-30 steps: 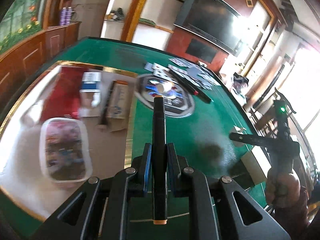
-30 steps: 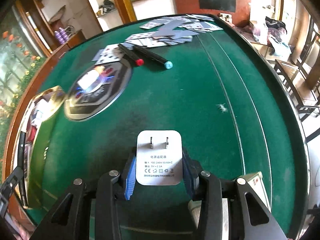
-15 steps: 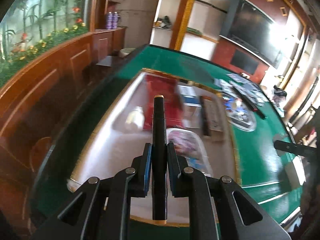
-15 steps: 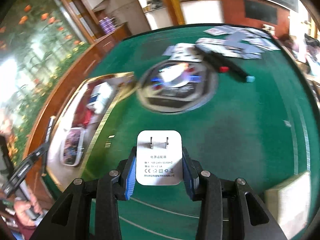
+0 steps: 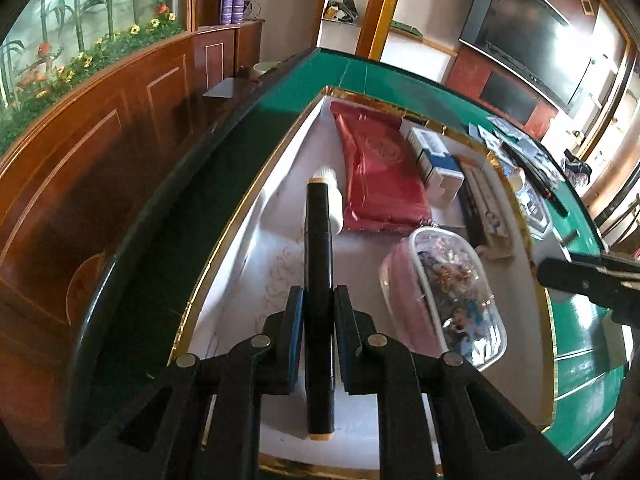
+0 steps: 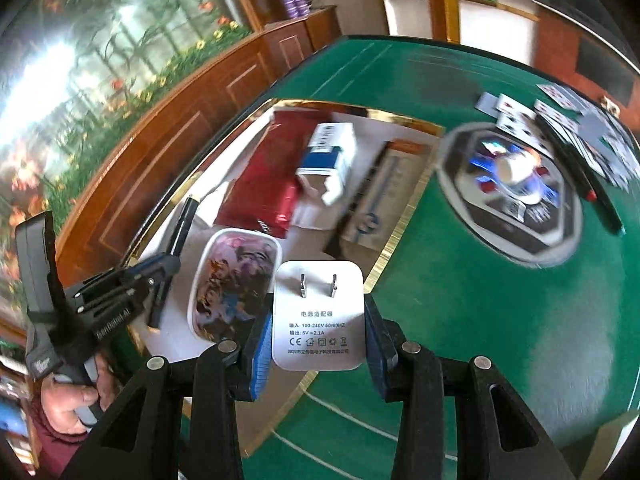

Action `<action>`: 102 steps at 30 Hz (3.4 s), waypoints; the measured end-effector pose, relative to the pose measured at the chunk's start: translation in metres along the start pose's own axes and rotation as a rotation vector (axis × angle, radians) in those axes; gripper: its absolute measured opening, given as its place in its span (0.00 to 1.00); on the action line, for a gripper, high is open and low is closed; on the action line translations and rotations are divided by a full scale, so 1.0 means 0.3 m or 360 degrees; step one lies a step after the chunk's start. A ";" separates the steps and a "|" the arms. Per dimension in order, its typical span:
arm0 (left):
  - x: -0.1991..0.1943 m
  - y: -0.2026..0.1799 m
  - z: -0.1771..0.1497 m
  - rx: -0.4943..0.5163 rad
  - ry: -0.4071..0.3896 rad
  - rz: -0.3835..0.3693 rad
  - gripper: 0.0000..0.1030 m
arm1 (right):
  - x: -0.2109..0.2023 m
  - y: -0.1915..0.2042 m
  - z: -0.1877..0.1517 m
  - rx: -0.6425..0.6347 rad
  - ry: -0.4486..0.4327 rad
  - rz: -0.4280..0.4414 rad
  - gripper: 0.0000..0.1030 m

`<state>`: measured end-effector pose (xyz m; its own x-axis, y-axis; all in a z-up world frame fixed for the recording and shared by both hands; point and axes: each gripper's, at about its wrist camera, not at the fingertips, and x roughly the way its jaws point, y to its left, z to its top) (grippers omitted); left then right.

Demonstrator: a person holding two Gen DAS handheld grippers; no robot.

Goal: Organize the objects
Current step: 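Carry the marker with the left gripper while the right carries the charger to the tray, then open the left gripper releasing the marker in the tray while the right holds the charger above, then open the right gripper on the charger and withdraw both grippers from the tray, then grasp the red-capped black marker beside the cards with the right gripper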

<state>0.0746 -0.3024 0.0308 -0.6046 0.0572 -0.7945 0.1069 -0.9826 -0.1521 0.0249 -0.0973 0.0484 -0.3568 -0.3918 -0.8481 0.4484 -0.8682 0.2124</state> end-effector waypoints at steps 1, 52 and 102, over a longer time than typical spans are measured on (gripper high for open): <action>0.003 0.000 -0.003 0.0007 -0.0004 0.0000 0.14 | 0.017 0.013 0.009 -0.0018 0.0010 -0.0018 0.42; -0.266 -0.089 -0.159 -0.0174 -0.0259 -0.0110 0.81 | -0.193 0.100 -0.171 -0.0443 -0.0515 -0.0584 0.89; -0.136 -0.778 -0.085 0.0318 -0.0121 -0.0485 0.82 | -0.421 -0.472 -0.229 0.0048 -0.0535 -0.0673 0.92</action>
<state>0.0946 -0.0710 0.0837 -0.6424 0.3468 -0.6834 -0.2390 -0.9379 -0.2513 0.0627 0.0960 0.0922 -0.7456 -0.0777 -0.6618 0.1867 -0.9777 -0.0956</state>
